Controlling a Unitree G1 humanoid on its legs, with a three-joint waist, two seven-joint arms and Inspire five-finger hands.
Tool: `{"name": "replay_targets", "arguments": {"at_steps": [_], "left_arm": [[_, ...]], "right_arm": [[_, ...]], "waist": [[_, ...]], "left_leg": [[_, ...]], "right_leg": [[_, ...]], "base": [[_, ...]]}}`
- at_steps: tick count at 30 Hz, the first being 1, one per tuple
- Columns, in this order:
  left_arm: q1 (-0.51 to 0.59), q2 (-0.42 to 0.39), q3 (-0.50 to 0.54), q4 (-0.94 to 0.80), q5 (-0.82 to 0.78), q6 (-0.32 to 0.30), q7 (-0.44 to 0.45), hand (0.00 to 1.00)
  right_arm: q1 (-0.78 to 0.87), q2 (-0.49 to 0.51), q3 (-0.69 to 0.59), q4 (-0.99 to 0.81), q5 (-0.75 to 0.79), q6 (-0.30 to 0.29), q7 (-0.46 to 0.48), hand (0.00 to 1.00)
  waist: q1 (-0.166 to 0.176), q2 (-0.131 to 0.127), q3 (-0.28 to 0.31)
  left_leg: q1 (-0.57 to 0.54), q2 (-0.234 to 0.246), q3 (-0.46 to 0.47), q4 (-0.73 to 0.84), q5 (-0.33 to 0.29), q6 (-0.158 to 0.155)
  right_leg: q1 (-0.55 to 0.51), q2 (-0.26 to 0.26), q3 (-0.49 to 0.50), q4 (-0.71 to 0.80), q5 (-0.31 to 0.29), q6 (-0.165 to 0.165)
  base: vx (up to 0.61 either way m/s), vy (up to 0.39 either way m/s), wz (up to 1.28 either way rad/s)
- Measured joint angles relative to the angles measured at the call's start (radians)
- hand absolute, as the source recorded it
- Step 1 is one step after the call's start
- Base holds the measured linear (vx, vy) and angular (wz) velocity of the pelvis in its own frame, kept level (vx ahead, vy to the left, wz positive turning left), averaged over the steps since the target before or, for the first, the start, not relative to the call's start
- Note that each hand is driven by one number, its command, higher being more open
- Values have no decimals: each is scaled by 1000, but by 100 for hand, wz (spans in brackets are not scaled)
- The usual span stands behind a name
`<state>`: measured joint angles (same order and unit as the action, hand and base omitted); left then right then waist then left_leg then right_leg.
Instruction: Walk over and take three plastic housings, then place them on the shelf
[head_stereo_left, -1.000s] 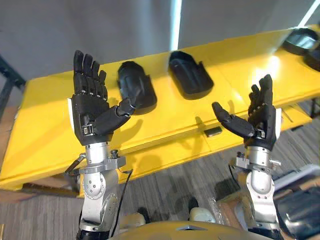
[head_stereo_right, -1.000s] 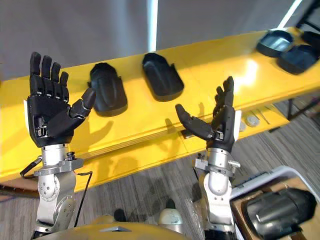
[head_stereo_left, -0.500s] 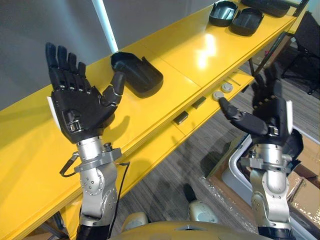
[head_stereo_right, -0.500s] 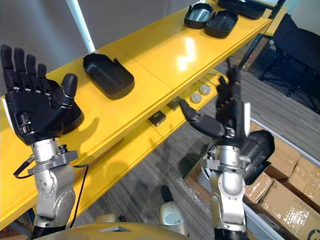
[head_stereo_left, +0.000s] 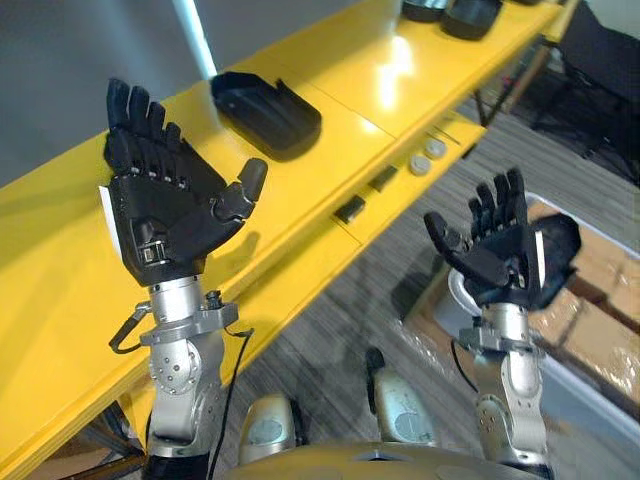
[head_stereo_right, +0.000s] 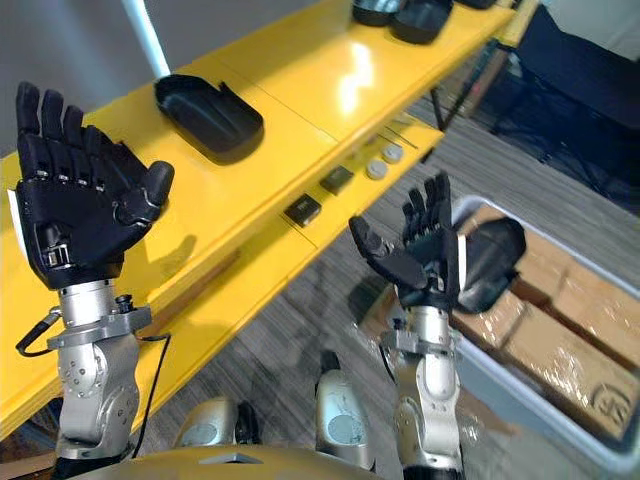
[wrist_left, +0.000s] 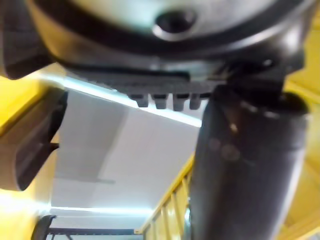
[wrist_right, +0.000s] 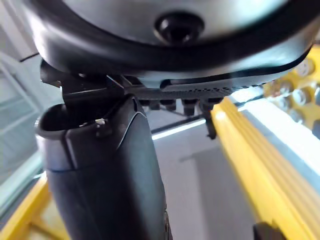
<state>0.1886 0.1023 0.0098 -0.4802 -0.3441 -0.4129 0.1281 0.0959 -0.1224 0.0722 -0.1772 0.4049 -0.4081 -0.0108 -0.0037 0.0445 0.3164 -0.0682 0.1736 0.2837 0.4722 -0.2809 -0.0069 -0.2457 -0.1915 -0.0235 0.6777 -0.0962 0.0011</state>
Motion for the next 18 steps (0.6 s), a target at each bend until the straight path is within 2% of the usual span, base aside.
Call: {"name": "replay_targets", "arguments": {"at_steps": [1,2,3,4,5,6,7,8,9,10,11,12,13,14,15,16,18], "left_arm": [[3,-5,5,0,-34,-1,-23,100],[6,-8,-3,2,-117,-5,-82,100],[9,-7,-12,3,-143,-5,-103,100],[17,-5,-35,6,-185,-4,-131,100],[23,-5,-45,7,-206,-4,-143,100],[29,-2,-64,13,-238,1,-155,100],[34,2,-76,22,-259,7,-157,100],[38,-1,-85,33,-275,7,-160,100],[46,-16,-108,62,-295,19,-163,100],[60,-46,-143,99,-328,46,-164,100],[68,-59,-167,116,-337,63,-165,100],[93,-77,-212,129,-350,91,-177,100],[112,-84,-257,127,-349,94,-194,100],[116,-84,-274,120,-343,94,-196,100],[109,-82,-287,109,-314,92,-201,100],[92,-82,-288,108,-302,90,-206,100],[54,-82,-287,108,-273,90,-196,100]], "right_arm": [[-16,0,30,17,-3,-3,-12,100],[-40,16,97,64,-29,-11,-56,100],[-41,27,115,81,-49,-11,-70,100],[-38,53,132,114,-91,-10,-87,100],[-36,63,138,128,-117,-9,-93,100],[-27,73,142,135,-168,10,-107,100],[-24,74,141,135,-194,39,-109,100],[-24,70,135,135,-199,56,-109,100],[-11,54,115,135,-201,87,-112,100],[18,34,75,135,-202,121,-123,100],[42,25,49,135,-202,136,-128,100],[91,12,-2,134,-200,153,-134,100],[140,-8,-66,121,-190,155,-137,100],[155,-21,-96,113,-180,155,-137,100],[172,-49,-138,93,-150,155,-137,100],[176,-67,-158,89,-142,155,-142,100],[175,-77,-156,85,-142,158,-151,100]], "waist": [[11,2,0],[33,0,-4],[42,-2,-5],[57,-27,-19],[57,-32,-22],[57,-44,-32],[54,-71,-48],[47,-90,-60],[35,-76,-65],[3,-41,-77],[-10,-25,-84],[-31,-20,-88],[-26,-24,-92],[-26,-11,-100],[-39,12,-114],[-62,19,-118],[-64,25,-122]], "left_leg": [[-4,19,9,-5,9,-8],[-22,68,16,-8,31,-38],[-30,84,21,-10,40,-50],[-45,112,31,-10,57,-81],[-56,129,35,-3,66,-96],[-77,161,47,6,82,-125],[-96,186,60,15,106,-153],[-101,195,64,15,118,-169],[-102,224,60,-12,159,-188],[-107,251,25,-60,219,-165],[-110,260,8,-76,254,-123],[-116,265,-20,-82,323,-52],[-100,221,-60,-98,305,-119],[-95,193,-75,-113,282,-148],[-97,153,-71,-133,229,-139],[-92,128,-85,-164,209,-122],[-58,109,-127,-212,208,-122]], "right_leg": [[17,-27,-14,27,-6,-10],[75,-89,-29,53,-7,-11],[96,-111,-27,51,-5,-8],[130,-152,-24,31,1,0],[149,-165,-24,4,8,12],[176,-176,-25,-74,19,31],[199,-178,-45,-200,54,87],[222,-174,-66,-244,-1,174],[244,-144,-101,-311,-68,261],[251,-96,-125,-347,-98,257],[250,-74,-128,-351,-102,251],[250,-53,-120,-364,-101,247],[242,-44,-76,-404,-88,221],[230,-33,-63,-429,-75,200],[205,-9,-45,-461,-56,172],[186,6,-31,-459,-50,162],[169,23,-14,-449,-45,154]], "base": [[-213,-225,-84],[-169,-252,-57],[-185,-370,-65],[-101,-295,-48],[-115,-400,-64],[-110,-470,-72],[-111,-511,-76],[-98,-553,-78],[-69,-662,-51],[-46,-628,-36],[-21,-572,-16],[-1,-336,-58],[1,-254,-87],[21,-150,-125],[31,-114,-93],[35,-128,-75],[25,-110,-41]]}}
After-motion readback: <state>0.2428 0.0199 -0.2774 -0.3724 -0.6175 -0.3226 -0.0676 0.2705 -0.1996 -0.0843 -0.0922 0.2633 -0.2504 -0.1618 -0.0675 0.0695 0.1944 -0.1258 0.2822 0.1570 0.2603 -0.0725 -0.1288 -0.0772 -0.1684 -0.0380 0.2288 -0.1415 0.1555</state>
